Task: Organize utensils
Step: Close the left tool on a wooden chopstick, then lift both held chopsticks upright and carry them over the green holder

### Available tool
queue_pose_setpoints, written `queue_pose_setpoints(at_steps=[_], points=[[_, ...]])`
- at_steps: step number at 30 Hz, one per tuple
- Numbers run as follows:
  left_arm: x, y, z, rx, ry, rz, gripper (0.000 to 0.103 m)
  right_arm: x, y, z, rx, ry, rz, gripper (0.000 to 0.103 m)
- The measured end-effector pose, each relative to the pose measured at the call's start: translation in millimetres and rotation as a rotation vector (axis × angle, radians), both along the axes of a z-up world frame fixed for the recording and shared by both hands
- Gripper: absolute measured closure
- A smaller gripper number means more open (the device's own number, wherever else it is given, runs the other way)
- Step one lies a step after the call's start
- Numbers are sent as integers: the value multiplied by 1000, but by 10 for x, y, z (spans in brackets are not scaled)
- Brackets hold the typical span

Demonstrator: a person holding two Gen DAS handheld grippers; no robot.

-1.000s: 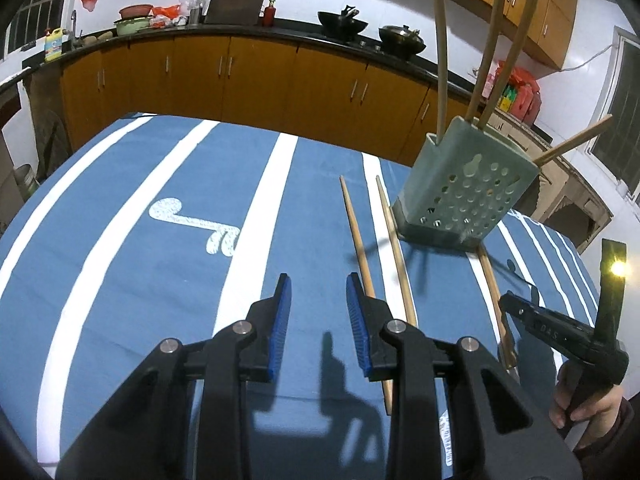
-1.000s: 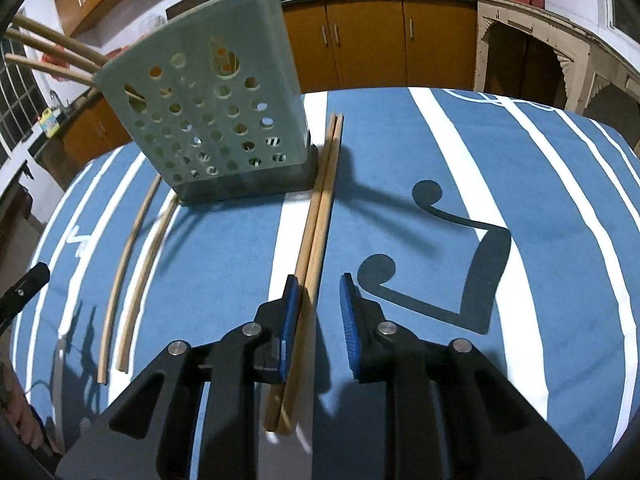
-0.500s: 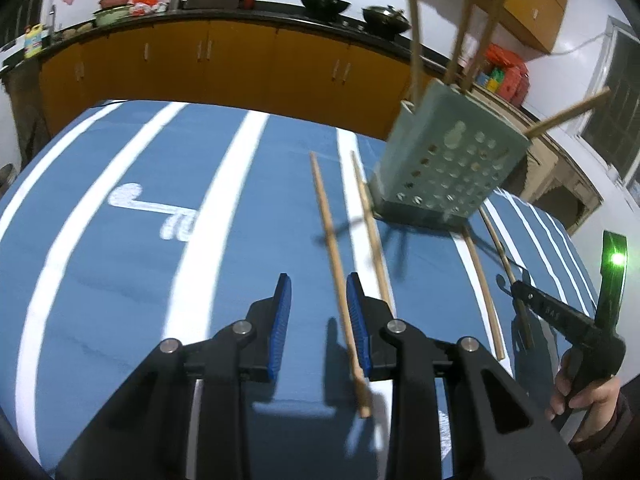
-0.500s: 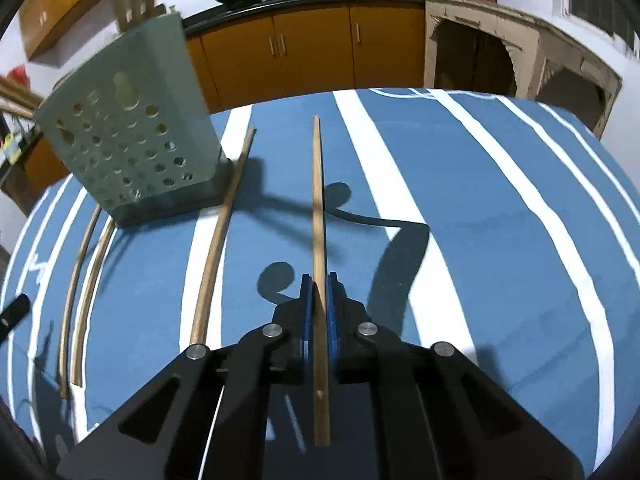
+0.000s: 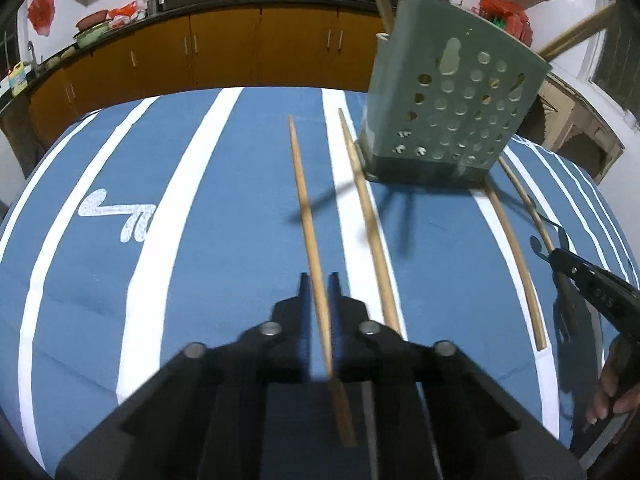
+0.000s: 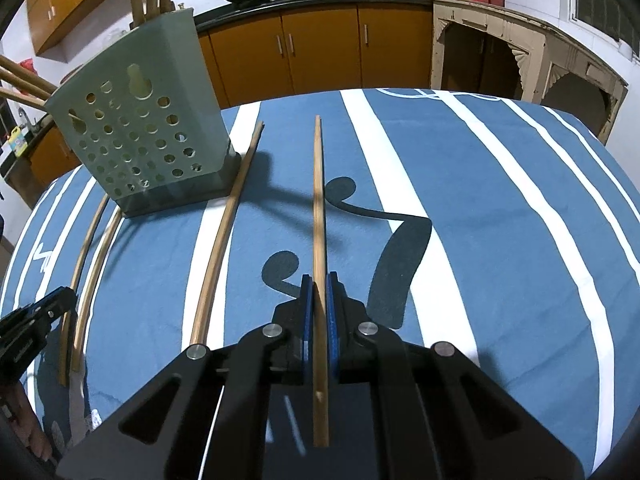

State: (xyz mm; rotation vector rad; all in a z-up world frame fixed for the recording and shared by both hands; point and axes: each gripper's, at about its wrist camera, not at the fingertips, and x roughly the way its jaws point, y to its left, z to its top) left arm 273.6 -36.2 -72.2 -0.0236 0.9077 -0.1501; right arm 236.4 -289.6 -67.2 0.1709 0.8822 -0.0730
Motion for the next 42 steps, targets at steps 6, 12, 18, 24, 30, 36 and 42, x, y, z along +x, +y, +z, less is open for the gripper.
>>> queue_pose_setpoints(at_steps=[6,12,18,24,30,36,42], points=[[83,293,5,8,-3,85,96,-20,52,2,9,-5,25,95],[103,517,13,-10,0,73,94,-30,71,-2,-6,-15,32,95],[33,456,12,21,-19,22,86,-33,76,-3,-10,-19,34,95],[16,436,18,27,-18,25,86,-39,72,-2,-8,-19,34,95],[23,432,17,34,-18,24,84,-38,71,-3,-7,-20,34,95],[31,438,14,38,-17,21,83,-39,75,-4,-7,-19,34,95],[-31,472,21,29,-17,32,83,-87,78,-7,-12,-19,42,95]])
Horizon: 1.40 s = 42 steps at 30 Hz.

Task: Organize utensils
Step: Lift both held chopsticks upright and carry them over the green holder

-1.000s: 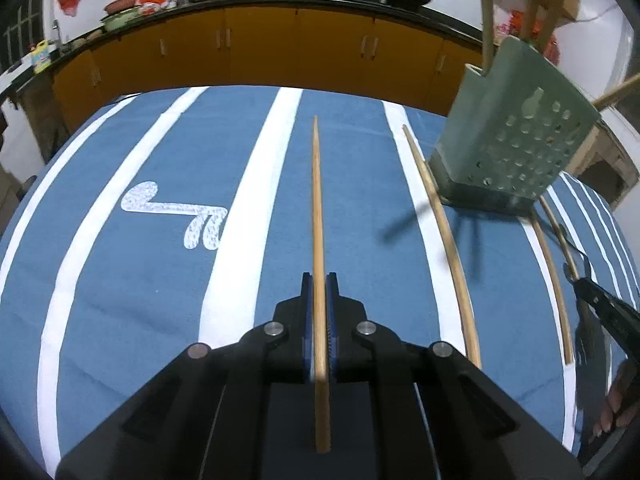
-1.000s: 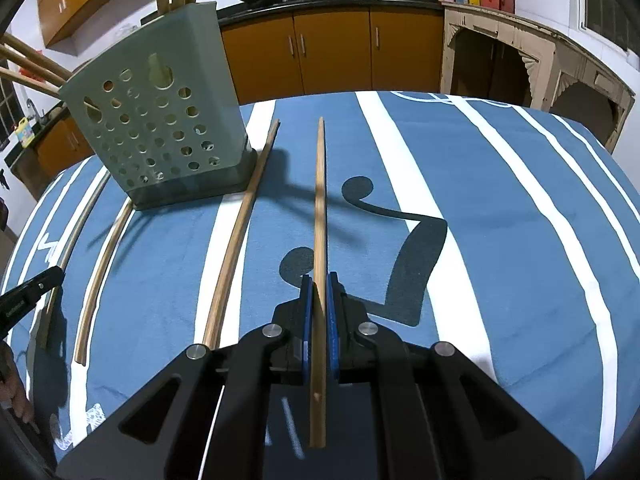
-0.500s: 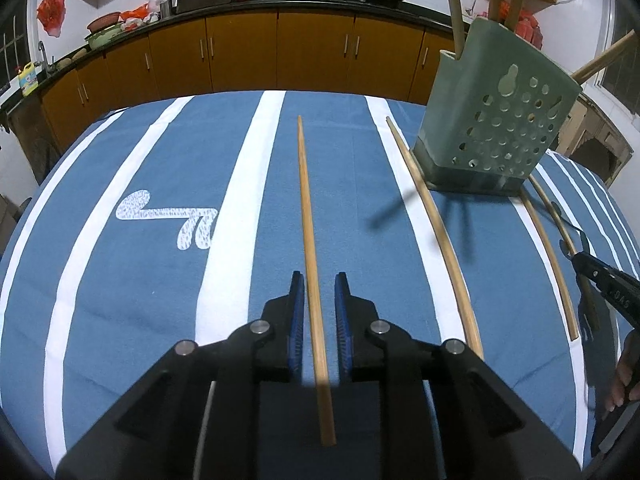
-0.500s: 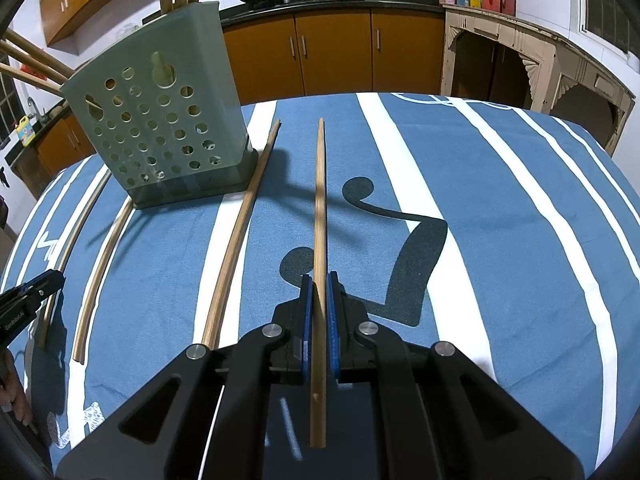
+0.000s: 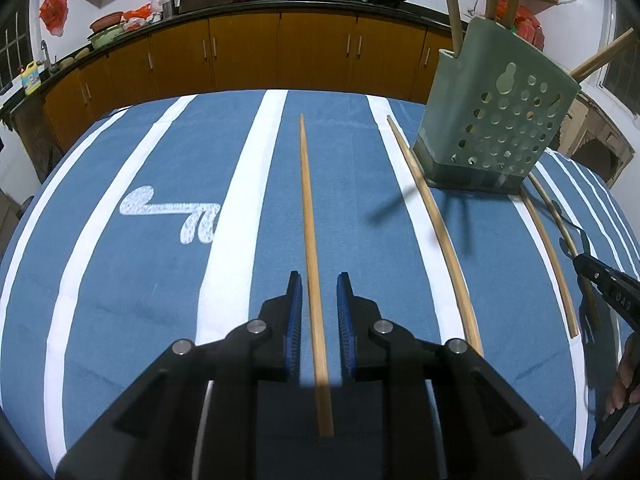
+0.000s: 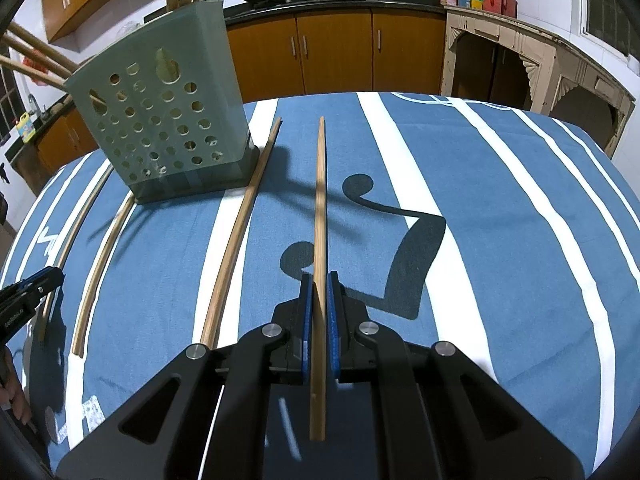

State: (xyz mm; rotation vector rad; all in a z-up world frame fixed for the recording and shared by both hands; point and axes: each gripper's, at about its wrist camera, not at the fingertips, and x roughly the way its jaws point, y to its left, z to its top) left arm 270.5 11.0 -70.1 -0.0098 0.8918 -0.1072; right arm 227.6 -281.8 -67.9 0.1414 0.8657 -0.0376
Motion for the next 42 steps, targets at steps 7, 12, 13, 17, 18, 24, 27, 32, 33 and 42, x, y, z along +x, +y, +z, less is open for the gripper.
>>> queue_pose_setpoints(at_steps=[7,12,13,17,18,24,27,32,33,42], points=[[-36,21,3,-8,9,6,95,-35,-31,14,30,-3,19,95],[-115,77,102,-23,1,3,96,-176,-85,223,37,-76,12,95],[-142,95,159,-30,-11,2,96,-198,-100,279,37,-91,8,95],[-222,146,408,-41,-75,2,96,-260,-146,470,38,-148,-5,95],[-249,161,497,-46,-100,2,96,-279,-157,525,35,-166,-8,95],[-336,220,839,-90,-197,4,96,-339,-211,803,31,-257,-24,95],[-361,257,997,-118,-247,12,96,-373,-246,920,36,-296,-28,95],[-392,302,1199,-151,-311,22,96,-393,-276,1054,47,-343,-32,95],[-401,306,1228,-154,-320,23,96,-391,-278,1064,49,-347,-33,95],[-386,278,1370,-162,-356,19,96,-381,-295,1083,55,-352,-37,95]])
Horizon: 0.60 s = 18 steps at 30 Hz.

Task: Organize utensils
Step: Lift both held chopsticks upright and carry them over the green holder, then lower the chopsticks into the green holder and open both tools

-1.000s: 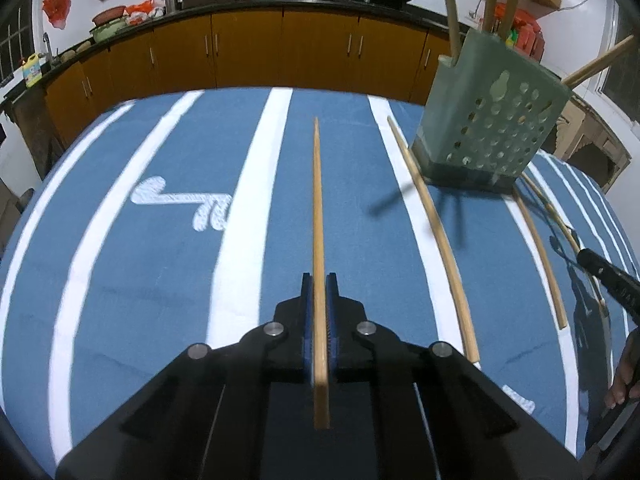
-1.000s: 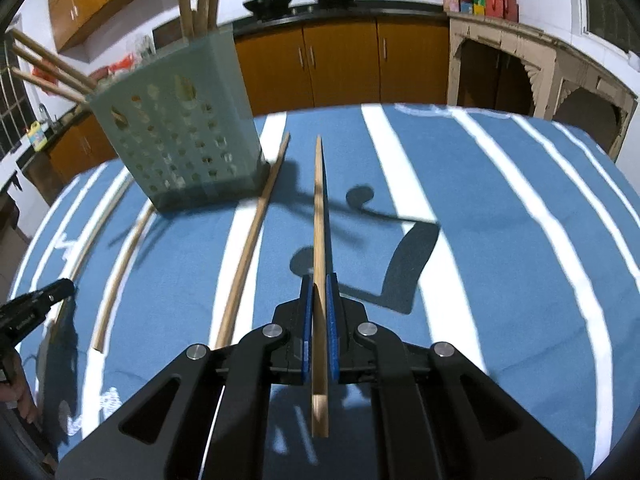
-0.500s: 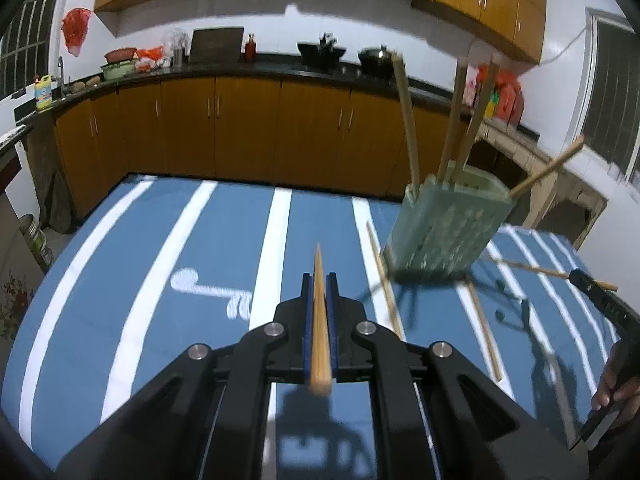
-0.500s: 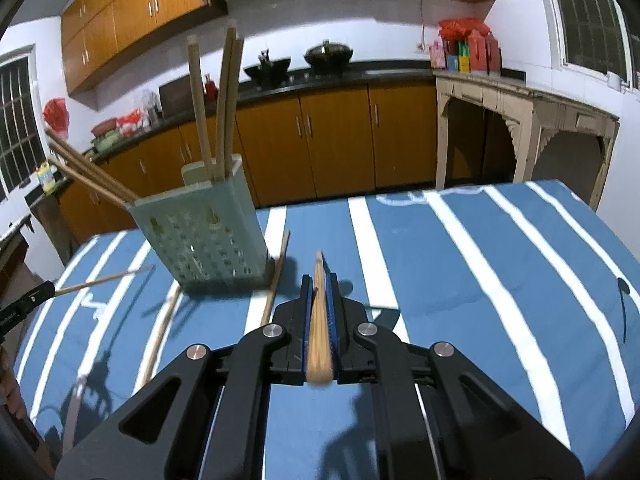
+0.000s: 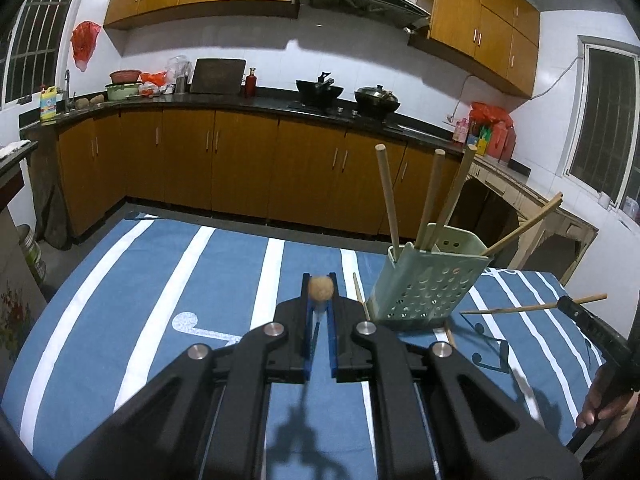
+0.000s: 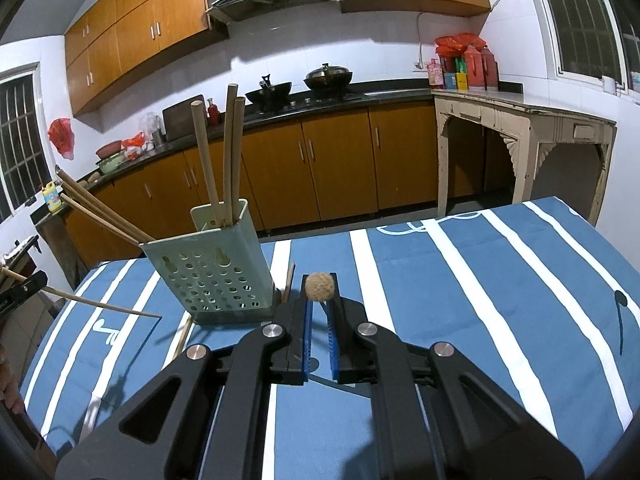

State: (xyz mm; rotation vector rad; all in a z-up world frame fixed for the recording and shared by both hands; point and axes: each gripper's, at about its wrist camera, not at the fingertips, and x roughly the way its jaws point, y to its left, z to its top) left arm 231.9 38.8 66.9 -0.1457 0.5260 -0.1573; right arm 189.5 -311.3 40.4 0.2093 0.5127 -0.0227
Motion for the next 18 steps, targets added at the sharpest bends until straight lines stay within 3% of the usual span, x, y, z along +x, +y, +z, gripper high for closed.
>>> queue_pose_setpoints(at_steps=[8,18], points=[[2,-8,3,2,-3,-9,96,-22,2,61,4,-26,4,95],[-216,-142,460,-31,-94,-111,96,-191,-33,690,56,-175,65,95]])
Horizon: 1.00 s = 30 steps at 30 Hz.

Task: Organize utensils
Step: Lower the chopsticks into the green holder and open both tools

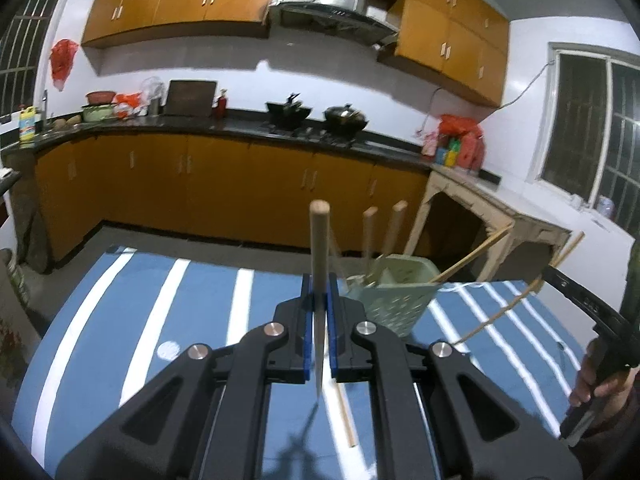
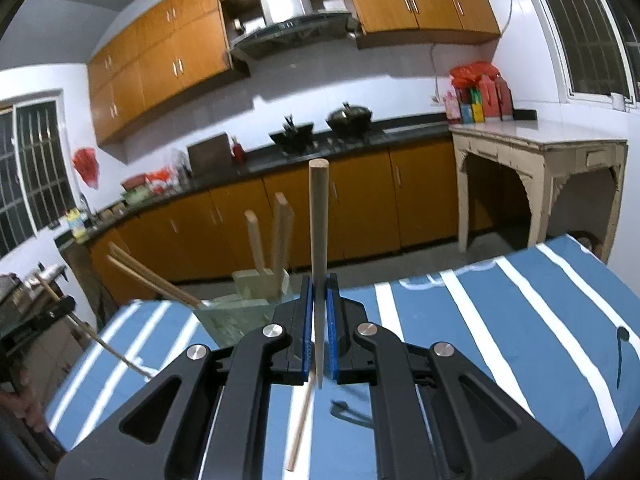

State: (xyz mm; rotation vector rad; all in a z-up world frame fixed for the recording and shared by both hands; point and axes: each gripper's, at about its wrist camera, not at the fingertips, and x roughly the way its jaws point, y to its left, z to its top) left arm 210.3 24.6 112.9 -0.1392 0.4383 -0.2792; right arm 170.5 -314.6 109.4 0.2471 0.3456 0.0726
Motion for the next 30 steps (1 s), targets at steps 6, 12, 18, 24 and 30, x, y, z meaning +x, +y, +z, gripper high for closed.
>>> queue_pose_setpoints(at_steps=[6,12,18,24,30], points=[[-99,-177,355,-26,-100,-43,96,-82,71,336,41,-97,54,95],[-71,-397,688,-76,-236,-32,96,-63,181,564,35,-205,68,95],[128,-544,784,-114,-304,38,96,100,298,550,-22,-260,45,95],[384,-623,628,-111,-272,80,96,371,336,368,-15,-202,61,95],[558,-693,503,-103,-246,74,96,528,415,216,-28,-150,68,95]])
